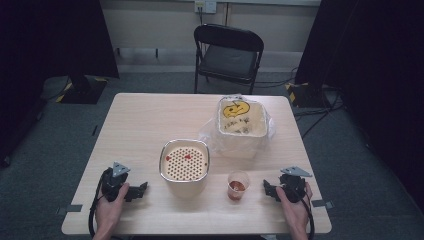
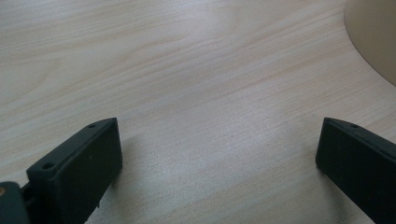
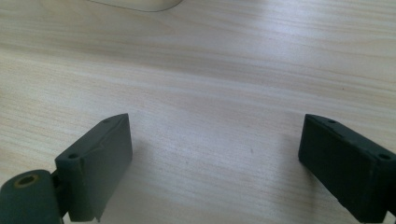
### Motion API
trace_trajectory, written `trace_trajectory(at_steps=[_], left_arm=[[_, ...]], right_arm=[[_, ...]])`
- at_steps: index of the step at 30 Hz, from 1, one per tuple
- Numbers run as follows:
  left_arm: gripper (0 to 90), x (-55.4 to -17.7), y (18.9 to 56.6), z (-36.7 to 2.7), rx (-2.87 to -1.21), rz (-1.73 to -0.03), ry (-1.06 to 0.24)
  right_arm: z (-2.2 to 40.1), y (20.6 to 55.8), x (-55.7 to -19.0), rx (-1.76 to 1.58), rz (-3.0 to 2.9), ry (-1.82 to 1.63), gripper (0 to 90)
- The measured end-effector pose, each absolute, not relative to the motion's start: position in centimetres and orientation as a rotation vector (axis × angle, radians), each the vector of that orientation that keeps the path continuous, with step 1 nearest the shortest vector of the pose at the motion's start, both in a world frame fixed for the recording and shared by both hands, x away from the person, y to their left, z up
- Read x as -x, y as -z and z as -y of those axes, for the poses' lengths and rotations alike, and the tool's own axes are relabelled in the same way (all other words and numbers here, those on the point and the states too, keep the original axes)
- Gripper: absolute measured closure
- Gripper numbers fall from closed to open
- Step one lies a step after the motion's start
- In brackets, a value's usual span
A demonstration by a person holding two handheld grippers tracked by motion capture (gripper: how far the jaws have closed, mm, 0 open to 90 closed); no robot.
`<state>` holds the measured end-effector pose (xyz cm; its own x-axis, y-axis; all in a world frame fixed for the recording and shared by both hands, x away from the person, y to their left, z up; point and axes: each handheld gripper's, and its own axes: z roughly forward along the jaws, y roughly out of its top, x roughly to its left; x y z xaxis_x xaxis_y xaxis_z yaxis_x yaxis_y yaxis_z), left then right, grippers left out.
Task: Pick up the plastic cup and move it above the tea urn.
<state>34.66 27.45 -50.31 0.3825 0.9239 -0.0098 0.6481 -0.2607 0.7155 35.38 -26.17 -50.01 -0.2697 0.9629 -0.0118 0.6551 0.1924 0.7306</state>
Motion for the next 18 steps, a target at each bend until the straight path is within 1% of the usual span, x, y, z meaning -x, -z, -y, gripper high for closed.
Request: trace_trajectory(at_steps=[9,11,15,17,18], left_arm=[[0.0,-34.7,50.3,-27.4,-2.006,-1.346,-0.556],[0.0,-34.7,50.3,-27.4,-2.006,-1.346,-0.556],[0.0,-34.7,50.3,-27.4,-2.006,-1.346,-0.556],[0.0,-34.7,50.3,-27.4,-2.006,-1.346,-0.556],[0.0,-34.7,50.3,-27.4,-2.006,-1.346,-0.556]], right_arm=[[26.1,50.0,-35.3,-1.515,-1.991,-0.856,9.6],[26.2,49.8,-35.1,-1.519,-2.006,-0.862,13.4],[26.1,49.5,-34.8,-1.526,-2.024,-0.926,14.6],[25.9,49.3,-34.4,-1.509,-2.037,-0.931,18.8],[25.7,49.2,-34.2,-1.505,-2.052,-0.949,19.5]])
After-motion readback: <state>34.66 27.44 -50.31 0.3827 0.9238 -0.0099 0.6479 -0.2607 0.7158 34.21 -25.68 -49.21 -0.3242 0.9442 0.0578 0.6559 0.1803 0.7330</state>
